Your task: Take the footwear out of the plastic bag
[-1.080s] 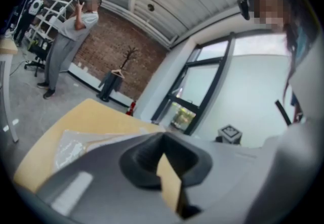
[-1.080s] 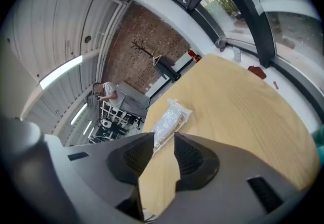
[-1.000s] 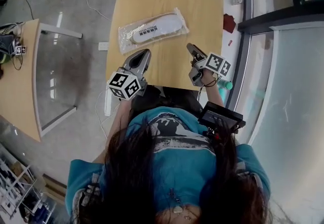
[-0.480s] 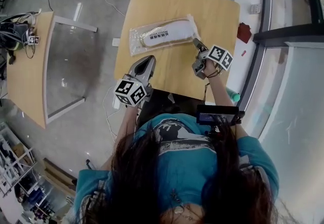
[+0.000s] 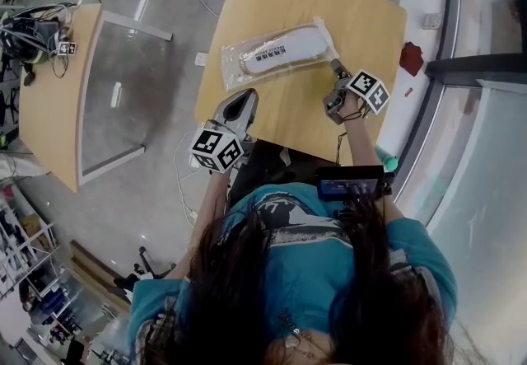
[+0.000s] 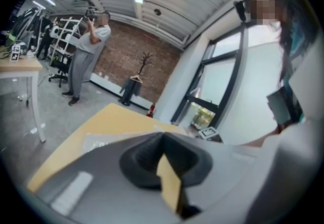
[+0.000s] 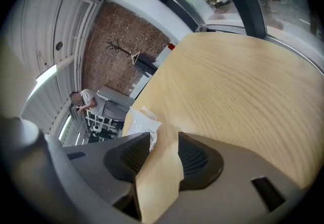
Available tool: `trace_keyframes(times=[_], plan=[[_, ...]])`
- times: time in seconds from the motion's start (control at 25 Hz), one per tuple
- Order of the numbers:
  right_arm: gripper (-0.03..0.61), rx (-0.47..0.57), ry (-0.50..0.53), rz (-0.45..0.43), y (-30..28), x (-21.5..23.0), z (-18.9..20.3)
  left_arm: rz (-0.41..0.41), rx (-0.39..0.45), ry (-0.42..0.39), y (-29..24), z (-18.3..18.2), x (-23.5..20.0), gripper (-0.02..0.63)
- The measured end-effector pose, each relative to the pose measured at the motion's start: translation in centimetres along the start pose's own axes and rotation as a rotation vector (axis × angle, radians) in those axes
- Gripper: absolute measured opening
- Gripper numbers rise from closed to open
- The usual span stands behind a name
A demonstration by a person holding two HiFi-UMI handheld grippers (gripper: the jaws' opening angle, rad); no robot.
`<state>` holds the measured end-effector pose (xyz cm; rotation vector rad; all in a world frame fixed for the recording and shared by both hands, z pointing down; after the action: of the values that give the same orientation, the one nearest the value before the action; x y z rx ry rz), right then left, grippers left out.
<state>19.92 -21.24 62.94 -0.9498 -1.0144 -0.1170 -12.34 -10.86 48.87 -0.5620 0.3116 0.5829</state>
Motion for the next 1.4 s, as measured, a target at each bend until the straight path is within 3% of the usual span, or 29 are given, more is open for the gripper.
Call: trace_keyframes(times=[0.08, 0.2, 0.4, 0.64, 0.8, 0.92, 0.96, 1.04, 1.2, 1.4], plan=[[0.158, -0.027, -0.004, -0.051, -0.4, -0.1, 0.3, -0.012, 0.002, 0.006, 0.6, 0.3, -0.1, 0.003], [0.158, -0.042, -0.129, -0.151, -1.8, -0.3, 0.6, -0.026, -0.001, 0.005, 1.4, 0.6, -0.4, 0.003], [0.156, -0.052, -0.192, -0.179, -3.9, -0.9, 0.8, -0.042, 0.006, 0.005, 2.5, 0.5, -1.0, 0.003], [0.069, -0.038, -0.355, -0.228, -3.9, -1.0, 2.2, -0.033, 0.011, 0.011, 3.2, 0.8, -1.3, 0.003], [0.054, -0.026, -0.450, -0.292, -2.6, -1.4, 3.5, 0.006, 0.019, 0.055, 2.6, 1.2, -1.2, 0.003], [0.050, -0.027, -0.456, -0.334, -1.5, -2.2, 4.3, 0.057, -0.001, 0.116, 1.5, 1.4, -1.4, 0.024], [0.049, -0.026, -0.456, -0.352, -1.1, -2.4, 4.6, 0.085, -0.020, 0.145, 1.1, 1.7, -1.5, 0.089], [0.049, -0.015, -0.458, -0.394, -0.1, -3.0, 5.1, 0.153, -0.064, 0.218, 0.2, 2.4, -1.7, 0.143], [0.049, 0.028, -0.491, -0.471, 2.3, -4.3, 6.1, 0.287, -0.097, 0.388, -1.4, 3.6, -1.6, 0.173], [0.048, 0.090, -0.490, -0.574, 5.6, -5.4, 6.7, 0.414, -0.138, 0.460, -3.7, 4.4, -0.3, 0.227]])
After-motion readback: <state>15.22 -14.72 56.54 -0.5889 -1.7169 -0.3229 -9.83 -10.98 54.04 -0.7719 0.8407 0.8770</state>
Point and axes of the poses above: the fingertips, and each gripper's own axes: y backward along the fingers, x to its right, z out of its underside, the point moved 9 cm from there along y, backward along the fingers, and after that the axes turned 7 degrees about -x, right-handed, at the moved point
